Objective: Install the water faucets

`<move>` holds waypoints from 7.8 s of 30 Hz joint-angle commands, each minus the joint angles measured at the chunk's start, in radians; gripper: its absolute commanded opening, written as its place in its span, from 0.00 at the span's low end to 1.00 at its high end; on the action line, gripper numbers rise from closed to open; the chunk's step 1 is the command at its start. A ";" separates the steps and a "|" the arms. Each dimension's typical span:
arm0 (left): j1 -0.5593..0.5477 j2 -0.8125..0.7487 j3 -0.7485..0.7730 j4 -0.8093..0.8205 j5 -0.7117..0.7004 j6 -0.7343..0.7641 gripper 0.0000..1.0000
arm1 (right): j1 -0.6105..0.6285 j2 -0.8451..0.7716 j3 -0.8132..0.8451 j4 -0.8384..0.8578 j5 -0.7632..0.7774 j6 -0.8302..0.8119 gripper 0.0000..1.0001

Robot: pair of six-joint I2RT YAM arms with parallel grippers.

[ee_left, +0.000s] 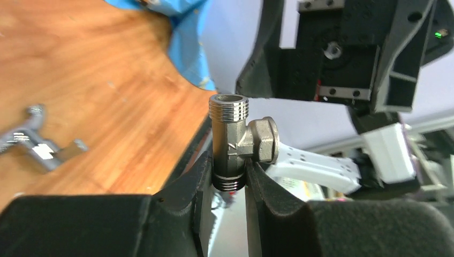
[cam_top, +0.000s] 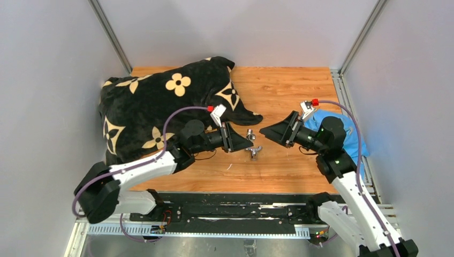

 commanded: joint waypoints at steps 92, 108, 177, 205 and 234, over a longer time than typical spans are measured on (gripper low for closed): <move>-0.011 -0.366 0.211 -0.511 0.042 0.354 0.90 | 0.095 -0.004 -0.086 0.538 -0.212 -0.063 0.01; -0.012 -0.251 0.256 -0.388 0.244 0.224 0.87 | 0.104 0.136 -0.121 1.029 -0.252 0.211 0.01; -0.074 0.104 0.456 -1.118 -0.628 0.635 0.00 | 0.153 -0.029 0.217 -0.837 0.817 -0.587 0.83; -0.077 0.635 0.686 -1.009 -0.730 0.708 0.00 | 0.148 -0.098 0.178 -0.886 0.879 -0.601 0.84; -0.077 0.725 0.804 -1.112 -0.705 0.730 0.42 | 0.148 -0.086 0.204 -0.905 0.887 -0.594 0.85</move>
